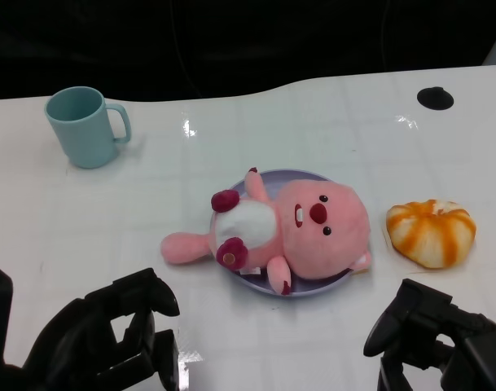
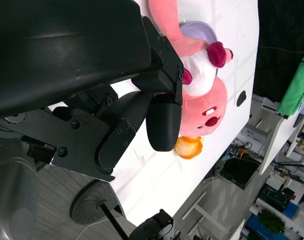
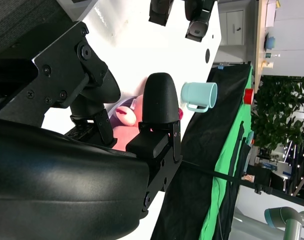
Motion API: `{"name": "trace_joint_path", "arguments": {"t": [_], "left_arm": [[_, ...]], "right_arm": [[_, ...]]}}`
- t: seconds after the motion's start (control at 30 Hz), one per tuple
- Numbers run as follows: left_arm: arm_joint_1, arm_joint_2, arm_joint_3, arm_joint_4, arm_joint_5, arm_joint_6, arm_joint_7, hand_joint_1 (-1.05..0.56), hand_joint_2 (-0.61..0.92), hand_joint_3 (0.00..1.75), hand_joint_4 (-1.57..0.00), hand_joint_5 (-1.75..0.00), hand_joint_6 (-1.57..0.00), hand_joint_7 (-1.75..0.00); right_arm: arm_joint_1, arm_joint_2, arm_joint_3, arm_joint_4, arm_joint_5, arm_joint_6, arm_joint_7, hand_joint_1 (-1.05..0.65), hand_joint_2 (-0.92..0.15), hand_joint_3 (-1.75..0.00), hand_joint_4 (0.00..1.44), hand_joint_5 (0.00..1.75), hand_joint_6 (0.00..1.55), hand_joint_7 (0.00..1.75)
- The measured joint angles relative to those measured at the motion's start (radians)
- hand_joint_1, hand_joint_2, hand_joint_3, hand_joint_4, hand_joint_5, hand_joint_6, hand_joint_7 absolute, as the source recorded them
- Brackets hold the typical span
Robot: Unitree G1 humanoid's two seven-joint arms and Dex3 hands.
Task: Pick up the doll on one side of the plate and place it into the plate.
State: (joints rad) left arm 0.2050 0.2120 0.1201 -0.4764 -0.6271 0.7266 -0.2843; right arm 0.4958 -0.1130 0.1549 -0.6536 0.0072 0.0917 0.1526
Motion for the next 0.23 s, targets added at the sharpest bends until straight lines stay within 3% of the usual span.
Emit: {"name": "trace_joint_path", "arguments": {"t": [0.23], "left_arm": [[0.000, 0.011, 0.000, 0.005, 0.001, -0.004, -0.008, -0.07, 0.45, 1.50, -0.92, -1.75, -0.74, -1.75]], "right_arm": [[-0.001, 0.001, 0.002, 0.000, -0.003, 0.000, -0.002, 0.12, -0.42, -1.39, 0.72, 1.75, 0.61, 1.54]]}}
